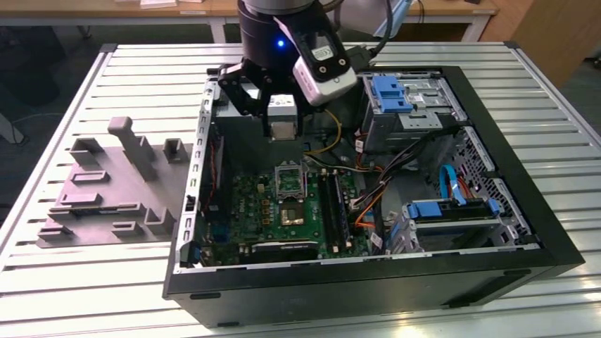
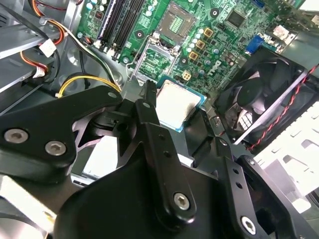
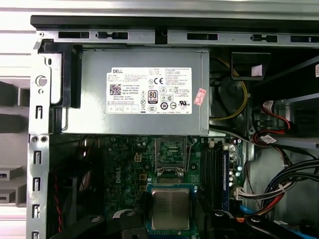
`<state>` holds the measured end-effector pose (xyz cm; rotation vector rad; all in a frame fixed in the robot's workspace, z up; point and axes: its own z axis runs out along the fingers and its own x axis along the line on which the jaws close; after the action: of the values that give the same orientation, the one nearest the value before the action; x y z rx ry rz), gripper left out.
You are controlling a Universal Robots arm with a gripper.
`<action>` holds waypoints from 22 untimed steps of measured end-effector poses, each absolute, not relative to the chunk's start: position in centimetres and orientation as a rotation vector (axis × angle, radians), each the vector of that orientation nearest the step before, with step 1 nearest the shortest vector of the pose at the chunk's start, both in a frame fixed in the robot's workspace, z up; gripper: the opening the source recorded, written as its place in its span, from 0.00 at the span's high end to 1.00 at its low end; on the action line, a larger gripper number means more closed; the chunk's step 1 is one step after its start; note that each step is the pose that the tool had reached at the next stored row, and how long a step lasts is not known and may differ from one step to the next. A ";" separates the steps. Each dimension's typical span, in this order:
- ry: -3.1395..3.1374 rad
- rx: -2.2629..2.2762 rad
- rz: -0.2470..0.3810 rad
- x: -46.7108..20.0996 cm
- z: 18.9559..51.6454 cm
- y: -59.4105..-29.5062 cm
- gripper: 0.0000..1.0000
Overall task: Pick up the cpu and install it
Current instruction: 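Place the cpu into insertion slot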
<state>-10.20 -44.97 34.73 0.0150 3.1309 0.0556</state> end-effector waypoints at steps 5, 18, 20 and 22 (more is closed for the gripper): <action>3.131 0.015 0.055 -10.2 34.6 -45.0 0.53; 3.131 0.015 0.050 -10.2 33.9 -45.1 0.53; 3.131 0.015 0.049 -10.2 33.7 -45.1 0.53; 3.131 0.015 0.047 -10.1 33.5 -45.1 0.53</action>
<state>-10.09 -45.15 33.49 0.0149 3.1309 0.0474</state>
